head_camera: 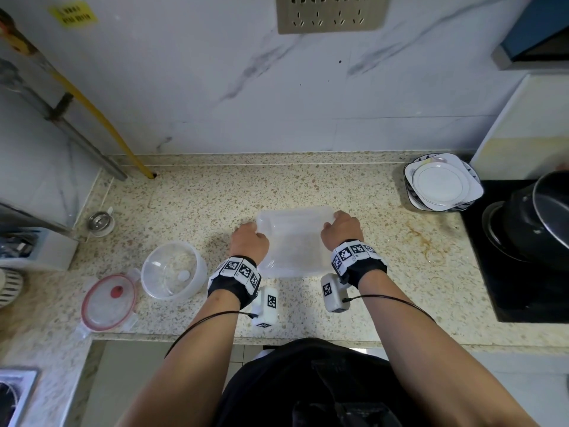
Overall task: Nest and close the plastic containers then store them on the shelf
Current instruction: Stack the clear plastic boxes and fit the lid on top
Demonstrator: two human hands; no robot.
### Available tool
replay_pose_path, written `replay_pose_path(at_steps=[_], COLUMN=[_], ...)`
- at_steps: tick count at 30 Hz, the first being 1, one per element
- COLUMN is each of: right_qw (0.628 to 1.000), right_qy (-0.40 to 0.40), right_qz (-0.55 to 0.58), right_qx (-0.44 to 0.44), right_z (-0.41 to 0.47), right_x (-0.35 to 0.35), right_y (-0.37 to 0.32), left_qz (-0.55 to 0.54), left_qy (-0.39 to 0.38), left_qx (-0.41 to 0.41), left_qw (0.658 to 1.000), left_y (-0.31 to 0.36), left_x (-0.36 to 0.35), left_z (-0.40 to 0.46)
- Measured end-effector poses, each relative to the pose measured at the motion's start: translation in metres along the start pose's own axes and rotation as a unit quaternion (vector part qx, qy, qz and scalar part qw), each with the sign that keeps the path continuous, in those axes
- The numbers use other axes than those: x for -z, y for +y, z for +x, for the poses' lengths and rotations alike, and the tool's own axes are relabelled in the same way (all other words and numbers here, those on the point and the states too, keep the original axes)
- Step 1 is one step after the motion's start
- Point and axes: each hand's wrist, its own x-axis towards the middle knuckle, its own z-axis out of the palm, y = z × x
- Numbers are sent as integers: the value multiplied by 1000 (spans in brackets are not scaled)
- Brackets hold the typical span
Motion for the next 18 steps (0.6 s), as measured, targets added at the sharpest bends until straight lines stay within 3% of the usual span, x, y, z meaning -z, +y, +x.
replay_pose_path(at_steps=[12, 18], right_qw=[998, 991], right_qy=[-9, 27], right_qz=[64, 130], right_qx=[-17, 25], right_z=[-5, -5], right_x=[-5, 14], right_y=[24, 43], left_qz=[-86, -119], left_qy=[33, 80], left_qx=[35, 31], left_qw=[995, 989], left_y=[-8, 8], left_x=[-9, -14], left_z=[-10, -20])
